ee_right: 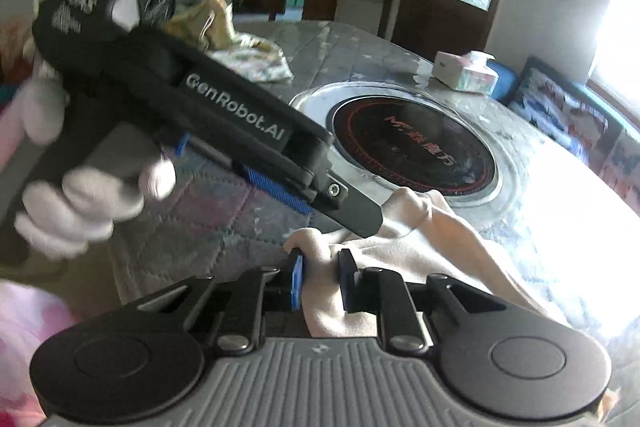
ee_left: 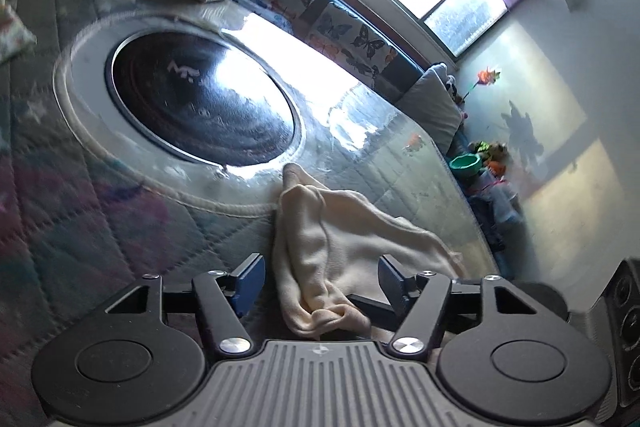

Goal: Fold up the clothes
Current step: 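Grasp the folded sweatshirt edge with the right gripper and lift it, then grasp the sweatshirt edge with the left gripper while the right gripper holds its edge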

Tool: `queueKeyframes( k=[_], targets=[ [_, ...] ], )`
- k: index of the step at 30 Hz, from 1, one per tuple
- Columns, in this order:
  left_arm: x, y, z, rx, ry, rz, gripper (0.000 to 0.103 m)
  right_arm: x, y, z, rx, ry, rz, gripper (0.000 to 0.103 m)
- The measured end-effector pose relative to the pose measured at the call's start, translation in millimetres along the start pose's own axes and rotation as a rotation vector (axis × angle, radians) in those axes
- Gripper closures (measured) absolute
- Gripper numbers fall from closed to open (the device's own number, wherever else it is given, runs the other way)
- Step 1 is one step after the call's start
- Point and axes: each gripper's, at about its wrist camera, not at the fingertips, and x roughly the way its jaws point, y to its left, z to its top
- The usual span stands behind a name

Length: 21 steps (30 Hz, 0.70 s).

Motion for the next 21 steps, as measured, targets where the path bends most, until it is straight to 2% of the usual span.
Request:
queueKeyframes(
  k=[4, 10, 17, 21],
  targets=[
    [10.2, 0.4, 4.4, -0.064, 0.021, -0.012, 0.037, -12.6, -13.5, -0.1, 0.084, -0.041, 0.030, 0.087],
    [31.3, 4.1, 12.5, -0.166, 0.072, -0.038, 0.037, -24.4, -27.8, 0.2, 0.137, -0.082, 0.054, 0.088],
    [52.6, 4.2, 21.6, -0.186, 0.108, -0.055, 0.040, -32.6, -31.8, -4.2, 0.145, -0.103, 0.078, 0.089],
    [60.6, 6.8, 22.7, -0.195, 0.128, -0.072, 0.056, -36.5, -32.8, -7.2, 0.145, -0.117, 0.091, 0.089]
  ],
)
